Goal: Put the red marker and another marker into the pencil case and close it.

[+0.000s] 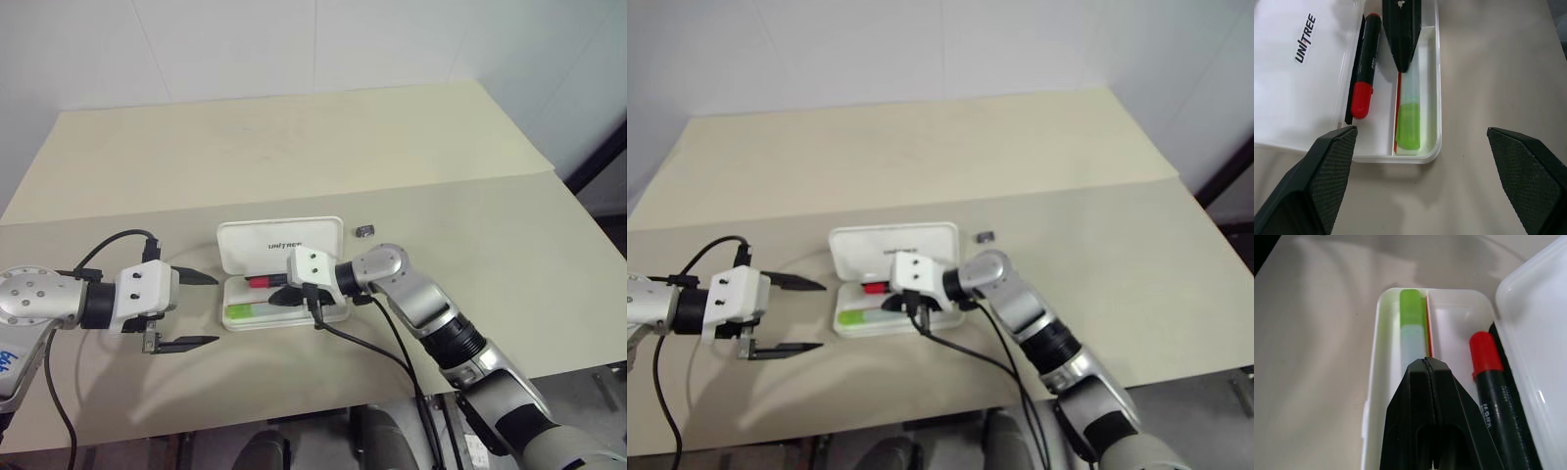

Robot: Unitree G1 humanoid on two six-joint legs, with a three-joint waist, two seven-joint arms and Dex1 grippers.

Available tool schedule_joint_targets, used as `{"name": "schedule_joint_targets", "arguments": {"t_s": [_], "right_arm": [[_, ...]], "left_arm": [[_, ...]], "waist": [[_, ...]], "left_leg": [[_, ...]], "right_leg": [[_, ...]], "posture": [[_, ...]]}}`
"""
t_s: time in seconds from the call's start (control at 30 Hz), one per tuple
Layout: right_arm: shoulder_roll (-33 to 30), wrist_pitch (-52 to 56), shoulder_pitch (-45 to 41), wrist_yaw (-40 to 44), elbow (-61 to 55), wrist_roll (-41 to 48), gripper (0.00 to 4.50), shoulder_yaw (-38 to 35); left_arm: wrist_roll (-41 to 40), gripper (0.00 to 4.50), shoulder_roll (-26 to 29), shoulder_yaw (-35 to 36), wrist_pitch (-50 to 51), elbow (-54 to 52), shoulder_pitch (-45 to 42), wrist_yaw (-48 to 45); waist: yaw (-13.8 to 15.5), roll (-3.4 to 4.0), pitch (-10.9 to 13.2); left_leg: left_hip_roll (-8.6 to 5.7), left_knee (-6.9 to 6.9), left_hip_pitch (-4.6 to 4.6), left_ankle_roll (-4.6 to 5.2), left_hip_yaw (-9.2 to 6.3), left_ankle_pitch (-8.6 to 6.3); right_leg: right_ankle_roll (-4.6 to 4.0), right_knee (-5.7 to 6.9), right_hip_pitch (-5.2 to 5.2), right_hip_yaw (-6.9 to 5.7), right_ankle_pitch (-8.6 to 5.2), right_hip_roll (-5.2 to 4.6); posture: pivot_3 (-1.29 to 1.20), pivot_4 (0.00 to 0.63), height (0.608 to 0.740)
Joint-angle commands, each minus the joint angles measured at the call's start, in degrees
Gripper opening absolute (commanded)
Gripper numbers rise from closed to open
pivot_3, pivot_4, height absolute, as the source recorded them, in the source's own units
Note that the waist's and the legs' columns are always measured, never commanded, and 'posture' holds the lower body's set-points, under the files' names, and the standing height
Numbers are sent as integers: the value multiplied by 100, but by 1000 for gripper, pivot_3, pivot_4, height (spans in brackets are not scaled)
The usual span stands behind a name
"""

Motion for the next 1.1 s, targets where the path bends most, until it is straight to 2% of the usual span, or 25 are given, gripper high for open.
{"name": "schedule_joint_targets", "arguments": {"t_s": [0.03,0.33,0.6,1.1], "right_arm": [[-1,87,29,62,-385,132,25,34],[29,170,35,9,-432,149,25,8],[130,2,-315,-140,37,85,25,-132],[-35,-181,-1,6,85,-67,25,176]], "left_arm": [[-4,4500,60,122,-47,-88,-11,-32],[-4,4500,53,89,-28,-79,-63,-45],[9,4500,29,62,-19,-89,-89,-8],[-5,4500,35,95,20,-128,-49,28]], "waist": [[-1,0,0],[2,0,0],[1,0,0],[1,-2,-2]], "left_leg": [[0,0,0,0,0,0],[0,0,0,0,0,0],[0,0,1,0,1,0],[0,0,4,-1,4,0]], "right_leg": [[0,0,0,0,0,0],[0,0,0,0,0,0],[-1,1,-1,0,0,0],[-2,6,-1,-3,0,-1]], "posture": [[0,150,740],[0,150,740],[0,150,740],[0,150,740]]}}
